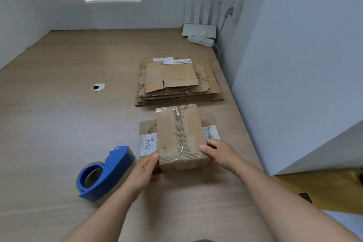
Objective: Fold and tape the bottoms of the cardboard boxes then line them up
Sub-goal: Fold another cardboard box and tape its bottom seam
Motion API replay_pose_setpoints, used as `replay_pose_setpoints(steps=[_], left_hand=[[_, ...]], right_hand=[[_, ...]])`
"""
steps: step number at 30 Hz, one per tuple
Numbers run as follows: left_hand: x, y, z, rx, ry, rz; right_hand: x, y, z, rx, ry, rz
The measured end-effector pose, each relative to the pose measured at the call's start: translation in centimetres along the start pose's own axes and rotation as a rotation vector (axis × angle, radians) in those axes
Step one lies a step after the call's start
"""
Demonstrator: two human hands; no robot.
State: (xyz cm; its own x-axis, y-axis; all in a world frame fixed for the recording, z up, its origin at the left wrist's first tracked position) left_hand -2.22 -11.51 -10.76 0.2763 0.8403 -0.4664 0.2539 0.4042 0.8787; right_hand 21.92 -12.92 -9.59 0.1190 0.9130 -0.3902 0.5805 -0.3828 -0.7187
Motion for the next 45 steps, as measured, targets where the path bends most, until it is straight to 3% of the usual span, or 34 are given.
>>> replay_pose_setpoints(steps=[4,8,12,15,18,21,24,27,32,36,39,42,45], left_hand=[[0.2,0.2,0.4,-0.042,0.027,-0.056],[0.3,0.6,0.0,0.213,0.016,0.040],[0.1,0.5,0.5,0.383,0.062,0.183],[0.3,0.3,0.3,0.362,0.065,0.180],[0.6,1.0,-0.2,0.306,0.056,0.162],[1.7,3.5,-0.1,0.243,0.089,0.170],[3.4,5.6,0.2,0.275,0.127,0.103],[4.5,5.9,0.1,0.285,0.160,-0.017],[3.8,7.4,0.3,0.325,0.147,0.023],[2.8,10.3,0.2,0.325,0.139,0.092],[2.0,12.8,0.4,0.314,0.113,0.210],[0.6,14.6,0.4,0.176,0.087,0.323],[-0.7,14.2,0.3,-0.022,0.040,0.313]], right_hand=[[0.5,0.4,0.3,0.064,0.001,0.018],[1.0,0.0,0.0,0.160,-0.055,0.106],[1.5,-1.1,0.1,-0.096,-0.086,0.092],[1.6,-1.2,-0.1,-0.110,-0.117,0.101],[2.1,-1.3,-0.5,0.038,-0.172,0.132],[3.6,-2.3,-1.1,0.120,-0.119,0.129],[5.2,-3.5,-1.4,0.042,-0.030,0.104],[5.7,-4.1,-1.1,-0.009,-0.061,0.105],[4.1,-4.6,-2.8,-0.039,-0.059,0.131],[2.1,-6.8,-5.4,-0.065,-0.049,0.075],[1.3,-8.4,-7.7,-0.004,0.073,-0.042],[0.0,-9.2,-9.8,0.139,0.185,-0.196],[-1.5,-8.4,-10.2,0.306,0.211,-0.251]])
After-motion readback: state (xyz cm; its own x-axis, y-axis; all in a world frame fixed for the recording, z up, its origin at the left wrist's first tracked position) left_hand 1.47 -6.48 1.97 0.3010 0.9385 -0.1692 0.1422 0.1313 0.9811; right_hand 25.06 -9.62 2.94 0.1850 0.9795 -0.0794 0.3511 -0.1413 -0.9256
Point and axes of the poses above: each hand's wrist, its own x-axis towards the middle knuckle, its own z-axis out of the palm, y = z × x, the point moved 6 cm from there along x, towards the middle knuckle, and after that the axes turned 1 degree about -x, right-handed, at the moved point
